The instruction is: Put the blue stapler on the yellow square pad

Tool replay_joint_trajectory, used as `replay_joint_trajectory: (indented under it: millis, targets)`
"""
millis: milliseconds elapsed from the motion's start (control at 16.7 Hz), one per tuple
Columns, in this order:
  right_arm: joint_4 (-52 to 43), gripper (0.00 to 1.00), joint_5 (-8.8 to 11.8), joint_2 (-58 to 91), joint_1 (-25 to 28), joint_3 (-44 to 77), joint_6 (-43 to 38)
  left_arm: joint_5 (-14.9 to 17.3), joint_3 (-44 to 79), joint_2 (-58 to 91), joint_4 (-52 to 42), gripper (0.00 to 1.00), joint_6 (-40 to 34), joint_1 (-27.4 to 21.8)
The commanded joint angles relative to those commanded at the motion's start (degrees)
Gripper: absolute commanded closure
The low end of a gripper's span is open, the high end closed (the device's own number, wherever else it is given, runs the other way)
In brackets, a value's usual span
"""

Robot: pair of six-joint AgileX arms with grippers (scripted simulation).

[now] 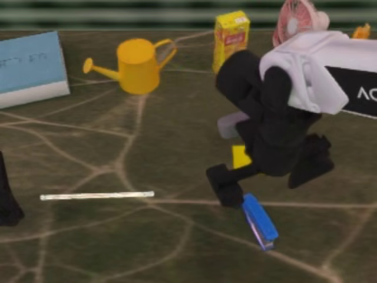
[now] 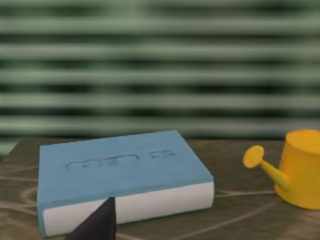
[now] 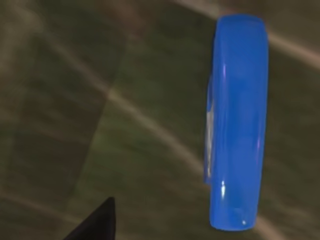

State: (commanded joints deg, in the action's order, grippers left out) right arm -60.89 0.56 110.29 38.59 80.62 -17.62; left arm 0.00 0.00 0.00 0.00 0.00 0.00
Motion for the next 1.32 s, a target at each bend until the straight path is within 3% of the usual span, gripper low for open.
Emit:
replay_joint_trajectory:
  millis: [480, 780, 1320]
  targets:
    - [18.05, 0.0, -0.06, 7.86, 0.43, -9.83, -0.44, 0.0, 0.0, 0.0, 0.0, 0.0, 0.0, 0.0]
    - [19.73, 0.0, -0.06, 8.81, 0.5, -10.89, -0.51, 0.0, 0.0, 0.0, 0.0, 0.0, 0.0, 0.0]
    - [19.73, 0.68, -0.06, 8.81, 0.5, -10.89, -0.51, 0.0, 0.0, 0.0, 0.0, 0.0, 0.0, 0.0]
